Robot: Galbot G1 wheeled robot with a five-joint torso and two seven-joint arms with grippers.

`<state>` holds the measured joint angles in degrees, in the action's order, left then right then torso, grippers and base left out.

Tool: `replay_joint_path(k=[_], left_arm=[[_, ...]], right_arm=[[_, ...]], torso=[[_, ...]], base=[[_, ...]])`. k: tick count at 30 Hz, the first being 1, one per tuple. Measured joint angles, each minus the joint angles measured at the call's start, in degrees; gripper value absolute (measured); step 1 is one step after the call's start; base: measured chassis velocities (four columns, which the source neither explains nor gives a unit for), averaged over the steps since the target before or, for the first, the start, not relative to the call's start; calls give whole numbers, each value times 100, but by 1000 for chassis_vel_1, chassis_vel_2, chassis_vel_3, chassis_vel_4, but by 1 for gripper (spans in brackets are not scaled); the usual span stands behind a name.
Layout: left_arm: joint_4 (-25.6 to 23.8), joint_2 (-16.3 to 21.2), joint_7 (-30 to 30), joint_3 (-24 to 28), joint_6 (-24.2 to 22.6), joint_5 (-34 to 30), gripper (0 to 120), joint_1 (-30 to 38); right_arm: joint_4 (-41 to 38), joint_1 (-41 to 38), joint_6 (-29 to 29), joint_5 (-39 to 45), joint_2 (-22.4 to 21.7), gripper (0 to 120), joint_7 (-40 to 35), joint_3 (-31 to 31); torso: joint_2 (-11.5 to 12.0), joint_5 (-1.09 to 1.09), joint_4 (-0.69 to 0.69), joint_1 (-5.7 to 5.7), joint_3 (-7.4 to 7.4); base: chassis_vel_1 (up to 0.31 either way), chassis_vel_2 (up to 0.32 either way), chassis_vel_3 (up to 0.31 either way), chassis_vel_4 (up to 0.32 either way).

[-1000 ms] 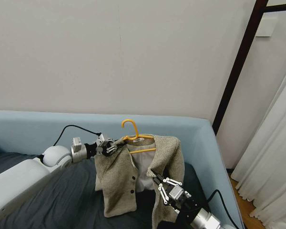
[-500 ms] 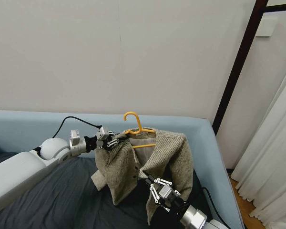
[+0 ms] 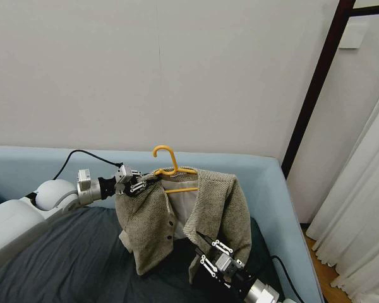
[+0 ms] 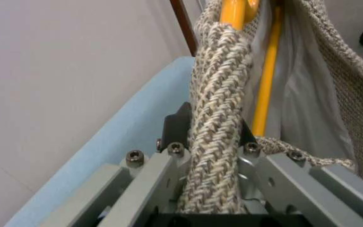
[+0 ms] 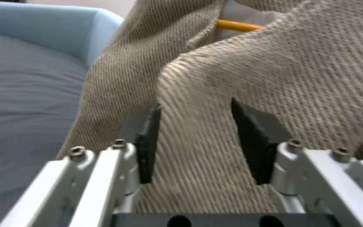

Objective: Pick up the clothes from the sofa and hang them on the clothes hanger.

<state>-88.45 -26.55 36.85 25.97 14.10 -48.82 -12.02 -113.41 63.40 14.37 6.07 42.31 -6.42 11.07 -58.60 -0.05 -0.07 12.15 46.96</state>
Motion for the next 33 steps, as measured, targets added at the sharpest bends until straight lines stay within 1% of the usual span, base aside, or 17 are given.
replay_joint_path(k=[1, 5, 6, 7, 9, 10, 12, 14, 17, 19, 21, 25, 27, 29, 31, 32, 33], left_arm=[[0, 0, 0, 0, 0, 0, 6, 0], [-9, 101, 96, -185, 69, 98, 6, -206], [-9, 101, 96, -185, 69, 98, 6, -206], [-22, 123, 118, -224, 84, 117, 6, -257], [-109, 257, 268, -462, 180, 319, 6, -597], [-109, 257, 268, -462, 180, 319, 6, -597], [-189, 329, 341, -603, 237, 453, 6, -855], [-304, 390, 419, -911, 279, 583, 6, -1251], [-369, 418, 461, -1153, 304, 688, 6, -1513], [-401, 430, 475, -1365, 318, 765, 6, -1711], [-411, 430, 477, -1413, 322, 781, 6, -1758], [-569, 377, 528, -1656, 326, 919, 6, -2035], [-590, 362, 540, -1679, 326, 933, 6, -2057], [-697, 293, 564, -1717, 314, 988, 6, -2134], [-748, 280, 564, -1716, 307, 1012, 6, -2154], [-748, 280, 564, -1716, 307, 1012, 6, -2154], [-777, 279, 564, -1708, 306, 1025, 6, -2163]], right_arm=[[0, 0, 0, 0, 0, 49, 0, 0], [11, 452, 94, 137, -201, 68, 17, -538], [11, 452, 94, 137, -201, 68, 17, -538], [-5, 511, 94, 218, -248, 71, 20, -647], [-203, 672, 34, 687, -530, 83, 16, -1062], [-203, 672, 34, 687, -530, 83, 16, -1062], [-384, 721, -58, 1019, -765, 90, 6, -1287], [-648, 690, -203, 1437, -1122, 97, 73, -1469], [-876, 578, -348, 1819, -1401, 100, 214, -1522], [-1173, 338, -685, 2345, -1708, 100, 430, -1505], [-1256, 247, -809, 2506, -1781, 100, 488, -1474], [-1603, -933, -2000, 3737, -2171, 100, 895, -927], [-1602, -1128, -2111, 3836, -2202, 100, 943, -813], [-1454, -2334, -2442, 4168, -2278, 100, 1057, 48], [-1239, -3252, -2573, 4256, -2226, 100, 1070, 842], [-1239, -3252, -2573, 4256, -2226, 100, 1070, 842], [-1152, -3533, -2606, 4263, -2165, 100, 1073, 1105]], torso=[[0, 0, 0, 0, 0], [0, 1, -1, 0, 0], [0, 1, -1, 0, 0], [0, 2, -1, 0, 0], [0, 1, 0, 0, 0], [0, 1, 0, 0, 0], [0, 1, 2, 0, 0], [0, -2, 1, 0, 0], [0, -1, 1, 0, 0], [0, -1, 1, 0, 0], [0, 0, 1, 0, 0], [0, 0, 0, 0, 0], [0, 0, 0, 0, 0], [0, -1, -1, 0, 0], [0, 0, 0, 0, 0], [0, 0, 0, 0, 0], [0, 0, 0, 0, 0]], base=[[0, 0, 0, 0], [0, 0, 0, 0], [0, 0, 0, 0], [0, 0, 0, 0], [0, 0, 0, 0], [0, 0, 0, 0], [0, 0, 0, 0], [0, 0, 0, 0], [0, 0, 0, 0], [0, 0, 0, 0], [0, 0, 0, 0], [0, 0, 0, 0], [0, 0, 0, 0], [0, 0, 0, 0], [0, 0, 0, 0], [0, 0, 0, 0], [0, 0, 0, 0]])
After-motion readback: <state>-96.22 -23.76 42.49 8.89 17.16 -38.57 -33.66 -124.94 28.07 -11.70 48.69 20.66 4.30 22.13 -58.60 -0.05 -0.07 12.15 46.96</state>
